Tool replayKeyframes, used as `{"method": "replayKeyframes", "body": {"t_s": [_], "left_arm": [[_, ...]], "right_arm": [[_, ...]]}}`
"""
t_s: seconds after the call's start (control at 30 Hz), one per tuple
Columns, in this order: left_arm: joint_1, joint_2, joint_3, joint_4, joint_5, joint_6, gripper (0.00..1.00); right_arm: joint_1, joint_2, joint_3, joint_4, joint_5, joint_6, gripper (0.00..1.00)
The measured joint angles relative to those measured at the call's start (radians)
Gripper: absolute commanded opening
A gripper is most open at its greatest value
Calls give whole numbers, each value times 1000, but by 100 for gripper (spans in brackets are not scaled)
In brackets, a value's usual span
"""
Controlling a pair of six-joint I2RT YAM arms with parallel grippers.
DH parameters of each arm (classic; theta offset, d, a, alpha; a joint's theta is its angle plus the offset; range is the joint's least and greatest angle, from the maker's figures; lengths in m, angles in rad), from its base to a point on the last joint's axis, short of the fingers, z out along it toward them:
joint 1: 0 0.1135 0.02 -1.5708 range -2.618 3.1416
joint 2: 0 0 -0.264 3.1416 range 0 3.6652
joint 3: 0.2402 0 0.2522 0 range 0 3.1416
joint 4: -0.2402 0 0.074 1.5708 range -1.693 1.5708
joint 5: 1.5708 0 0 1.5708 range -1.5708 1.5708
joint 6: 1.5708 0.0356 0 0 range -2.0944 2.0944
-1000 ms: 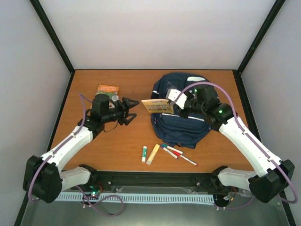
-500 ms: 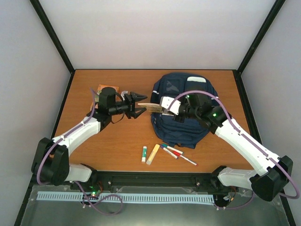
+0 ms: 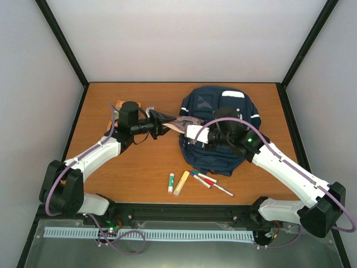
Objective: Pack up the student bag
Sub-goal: Place the book in the student bag.
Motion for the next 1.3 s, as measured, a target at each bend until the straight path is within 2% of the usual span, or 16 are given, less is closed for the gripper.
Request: {"method": "replayKeyframes", "body": {"t_s": [0.07, 0.23, 0.3, 0.4, 0.53, 0.63, 0.87, 1.07, 1.17, 1.3], "left_arm": [[-1, 3, 0, 1, 3, 0, 17], [-3, 11, 0, 5, 5, 3, 2], [-3, 12, 0, 9, 3, 17, 1], [-3, 12, 4, 2, 3, 49, 1], [-3, 12, 37, -68, -2, 148, 1], [-3, 7, 85, -172, -17, 291, 1], [-3, -32, 126, -437, -71, 659, 1], [-3, -94, 66, -562, -96, 848, 1], [-3, -144, 20, -621, -95, 929, 1], [-3, -227, -31, -679, -84, 998, 1]], "right_arm": [[5, -1, -8, 0, 5, -10, 4], [8, -4, -24, -9, 9, -44, 30], [10, -10, -41, -23, 5, -56, 41], [11, -29, -71, -60, 5, -51, 49], [11, -88, -135, -114, 6, -37, 50], [-5, -147, -184, -149, 3, -13, 51], [-230, -240, -248, -206, -104, 49, 57], [-379, -179, -272, -212, -159, 90, 66], [-395, -131, -282, -207, -157, 97, 69], [-395, -99, -301, -201, -145, 82, 69]]}}
